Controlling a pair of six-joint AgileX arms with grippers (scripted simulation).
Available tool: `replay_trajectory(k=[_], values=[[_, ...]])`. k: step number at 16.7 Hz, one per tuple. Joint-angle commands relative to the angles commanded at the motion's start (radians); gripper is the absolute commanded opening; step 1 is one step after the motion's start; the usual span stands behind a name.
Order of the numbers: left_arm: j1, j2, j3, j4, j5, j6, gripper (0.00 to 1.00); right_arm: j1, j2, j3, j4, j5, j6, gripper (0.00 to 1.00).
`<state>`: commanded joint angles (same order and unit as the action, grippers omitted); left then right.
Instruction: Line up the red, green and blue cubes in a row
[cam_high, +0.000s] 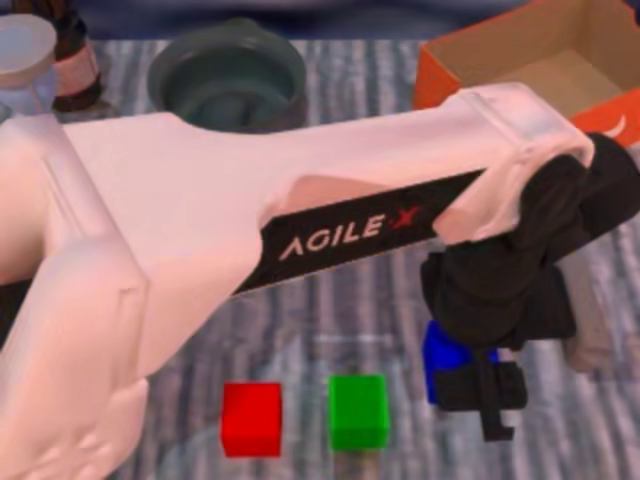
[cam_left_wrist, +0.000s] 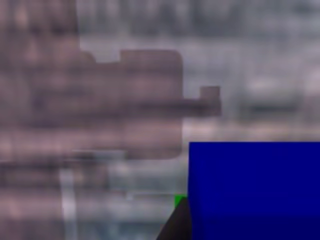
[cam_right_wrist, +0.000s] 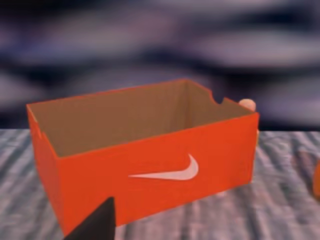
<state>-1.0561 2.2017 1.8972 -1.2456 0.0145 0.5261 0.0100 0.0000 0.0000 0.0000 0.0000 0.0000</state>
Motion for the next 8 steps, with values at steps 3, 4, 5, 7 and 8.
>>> replay_trajectory(k=[3,4,5,7,8], values=[[0.003,-0.003,-0.003,0.002,0.0,0.0,0.0,0.0,0.0,0.0,0.0,0.0,0.0,1.0],[0.003,-0.002,-0.006,0.005,0.0,-0.001,0.0,0.0,0.0,0.0,0.0,0.0,0.0,1.0],[0.004,0.002,-0.018,0.019,0.0,-0.001,0.0,0.0,0.0,0.0,0.0,0.0,0.0,1.0],[0.003,0.016,-0.063,0.077,0.001,0.0,0.0,0.0,0.0,0.0,0.0,0.0,0.0,1.0],[0.002,0.025,-0.09,0.121,0.001,0.001,0.0,0.0,0.0,0.0,0.0,0.0,0.0,1.0]])
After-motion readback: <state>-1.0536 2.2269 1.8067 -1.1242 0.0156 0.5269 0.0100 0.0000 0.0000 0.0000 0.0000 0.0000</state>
